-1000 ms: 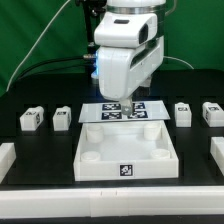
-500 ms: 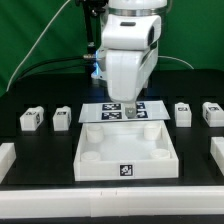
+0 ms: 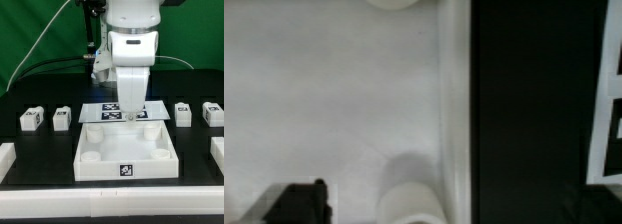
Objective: Assemble one leg
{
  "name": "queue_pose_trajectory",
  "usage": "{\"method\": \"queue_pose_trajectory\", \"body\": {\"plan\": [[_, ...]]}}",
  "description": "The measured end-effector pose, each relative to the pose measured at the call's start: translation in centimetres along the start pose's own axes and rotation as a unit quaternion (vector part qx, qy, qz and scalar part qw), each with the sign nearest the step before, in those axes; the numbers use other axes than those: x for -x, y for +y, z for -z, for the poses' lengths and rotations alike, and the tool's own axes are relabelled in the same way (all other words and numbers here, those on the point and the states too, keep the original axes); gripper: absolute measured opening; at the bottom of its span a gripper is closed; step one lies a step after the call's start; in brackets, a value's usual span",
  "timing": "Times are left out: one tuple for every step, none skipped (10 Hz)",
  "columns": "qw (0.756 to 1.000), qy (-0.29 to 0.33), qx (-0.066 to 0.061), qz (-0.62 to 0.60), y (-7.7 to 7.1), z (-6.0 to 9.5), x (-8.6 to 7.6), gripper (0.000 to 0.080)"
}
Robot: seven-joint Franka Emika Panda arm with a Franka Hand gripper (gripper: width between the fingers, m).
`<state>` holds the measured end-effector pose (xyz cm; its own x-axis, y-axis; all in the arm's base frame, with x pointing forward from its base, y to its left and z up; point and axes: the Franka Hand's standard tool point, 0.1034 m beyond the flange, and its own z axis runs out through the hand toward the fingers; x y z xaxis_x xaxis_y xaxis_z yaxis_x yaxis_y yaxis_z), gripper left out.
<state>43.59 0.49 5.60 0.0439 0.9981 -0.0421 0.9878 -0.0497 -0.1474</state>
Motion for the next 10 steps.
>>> {"method": "queue_pose_trajectory", "body": {"plan": [[1.0,0.0,0.002,0.0,0.2,0.1,-0.1,0.065],[1.0,0.0,0.002,0.0,0.2,0.1,-0.1,0.065],[1.0,0.0,0.001,-0.001,0.2,0.1,-0.1,0.065],[1.0,0.0,0.0,0.0,0.1,0.0,-0.1,0.065],[1.0,0.002,-0.007,0.014,-0.1,-0.9,-0.3,0.065],[1.0,0.003,-0.017,0.018,-0.6,-2.0,-0.7,0.065],[1.0,0.004,-0.024,0.018,-0.9,-2.7,-0.8,0.065],[0.999,0.005,-0.027,0.018,-1.1,-3.3,-0.9,0.065],[0.999,0.006,-0.035,0.018,-1.3,-4.2,-0.9,0.065],[0.999,0.007,-0.038,0.018,-1.3,-4.5,-0.9,0.065]]}}
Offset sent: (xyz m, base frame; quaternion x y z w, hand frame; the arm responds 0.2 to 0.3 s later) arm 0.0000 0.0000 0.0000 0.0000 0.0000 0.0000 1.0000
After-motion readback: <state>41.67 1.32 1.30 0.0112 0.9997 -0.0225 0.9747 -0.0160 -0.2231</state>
